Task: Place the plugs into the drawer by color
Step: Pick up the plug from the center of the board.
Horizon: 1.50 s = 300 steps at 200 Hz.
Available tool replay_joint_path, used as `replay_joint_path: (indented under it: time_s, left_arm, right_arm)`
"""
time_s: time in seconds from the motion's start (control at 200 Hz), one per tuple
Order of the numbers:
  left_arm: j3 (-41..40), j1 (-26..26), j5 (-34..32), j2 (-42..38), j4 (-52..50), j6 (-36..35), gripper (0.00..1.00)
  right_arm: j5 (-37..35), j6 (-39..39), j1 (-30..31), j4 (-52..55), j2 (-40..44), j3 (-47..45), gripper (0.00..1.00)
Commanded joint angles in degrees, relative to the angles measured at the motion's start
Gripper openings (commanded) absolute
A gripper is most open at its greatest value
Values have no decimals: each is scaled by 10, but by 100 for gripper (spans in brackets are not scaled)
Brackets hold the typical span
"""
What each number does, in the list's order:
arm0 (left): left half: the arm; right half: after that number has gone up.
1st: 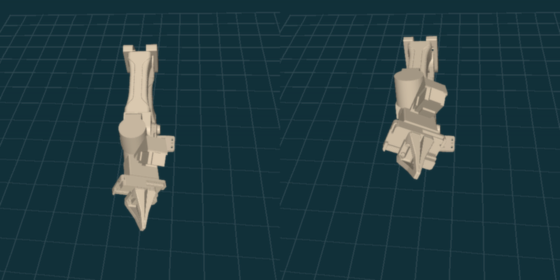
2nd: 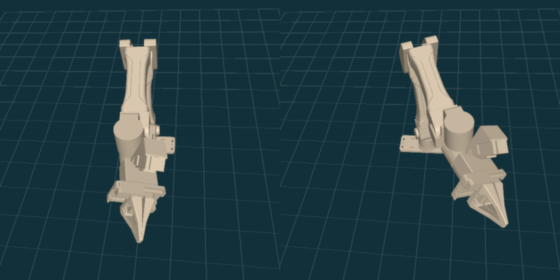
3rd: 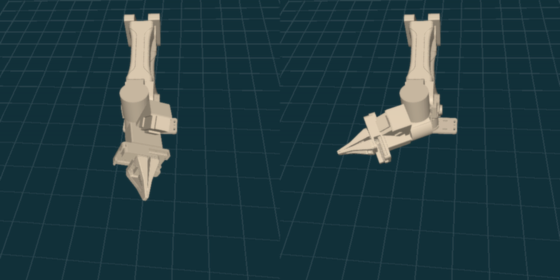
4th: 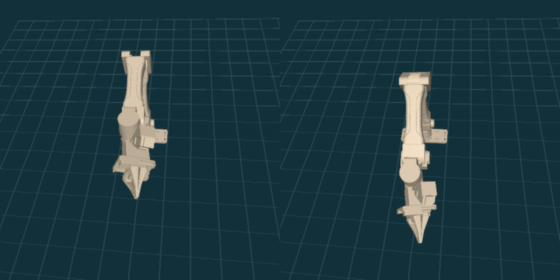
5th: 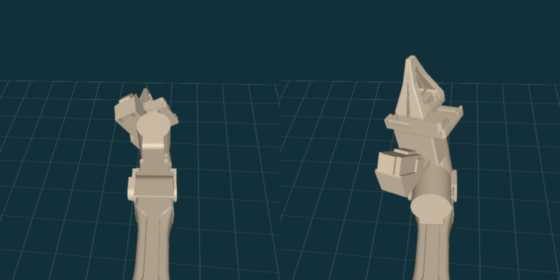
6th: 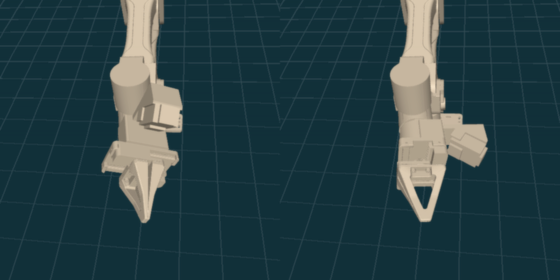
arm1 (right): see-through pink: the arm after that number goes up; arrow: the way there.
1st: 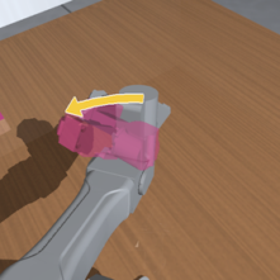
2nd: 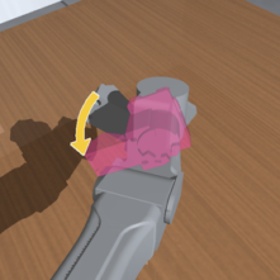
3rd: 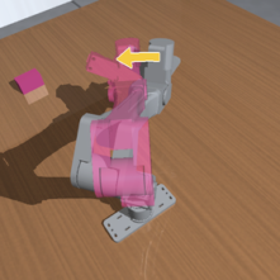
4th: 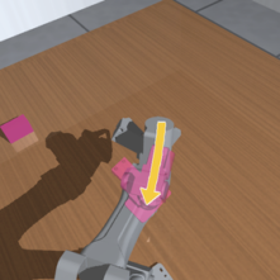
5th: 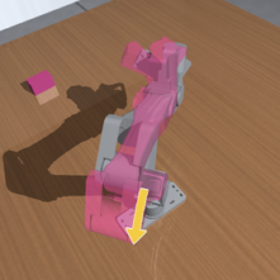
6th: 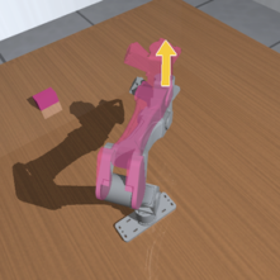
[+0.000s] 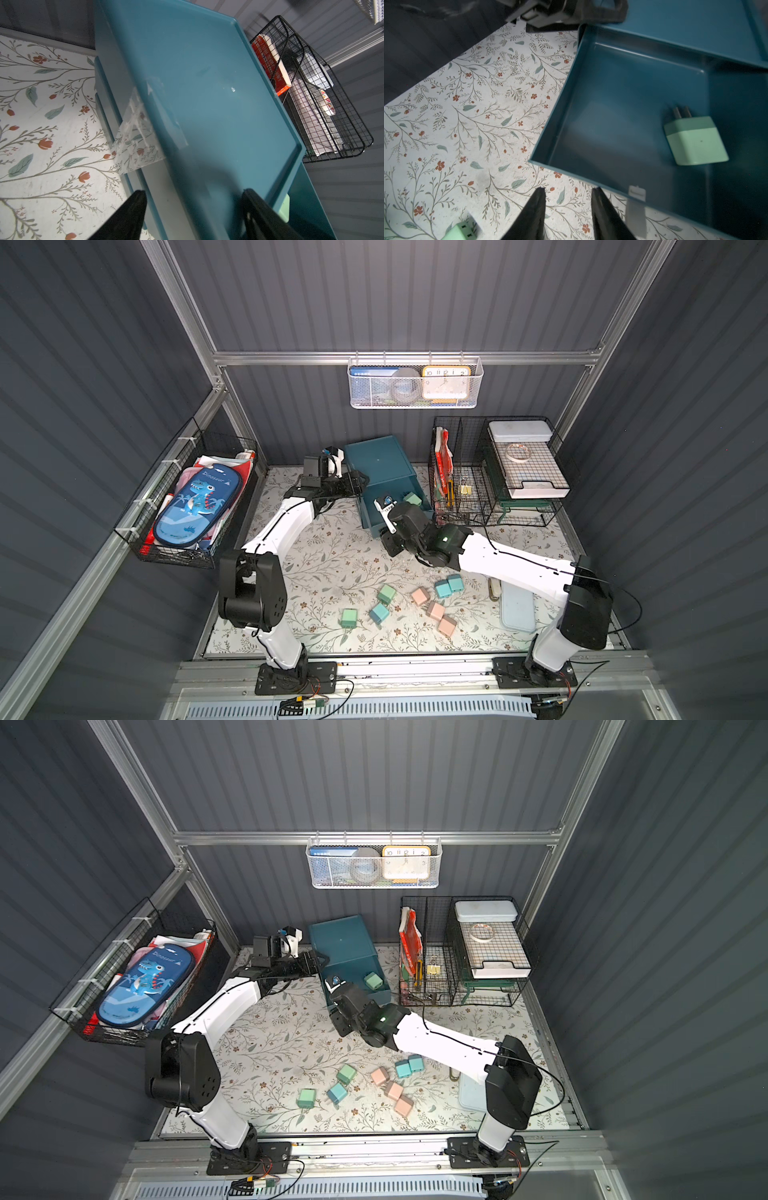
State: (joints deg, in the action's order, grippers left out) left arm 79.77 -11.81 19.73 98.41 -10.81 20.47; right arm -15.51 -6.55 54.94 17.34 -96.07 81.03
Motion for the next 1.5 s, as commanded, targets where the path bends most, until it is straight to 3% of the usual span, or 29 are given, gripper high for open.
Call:
replay_joint_path:
  time_s: [0.0, 0.18, 0.31, 0.505, 0.715, 0.931, 1.201, 1.496]
  left_arm:
    - [-7, 0, -2, -2, -29, -15, 76]
    - [-8, 0, -3, -5, -28, -14, 76]
    - [-6, 0, -3, -1, -29, -14, 76]
    - [3, 1, -3, 2, -35, -17, 76]
    - [-6, 1, -3, -6, -30, -16, 76]
    - [-8, 1, -22, -9, -30, -16, 77]
    - [-5, 1, -17, -4, -32, -16, 77]
    - [-11, 1, -18, -11, -30, -16, 77]
  right_arm:
    - [1, 14, -6, -2, -15, 25, 41]
    - [12, 13, -6, 1, -13, 33, 41]
    - [46, -19, 13, 3, 25, -10, 41]
    - [-20, -120, 104, -10, 85, -136, 43]
    - [-66, -194, 168, -51, 62, -230, 45]
    - [-77, -203, 175, -82, -5, -231, 51]
    - [-106, -150, 171, -90, -64, -219, 59]
    - [-126, -158, 156, -73, -64, -232, 59]
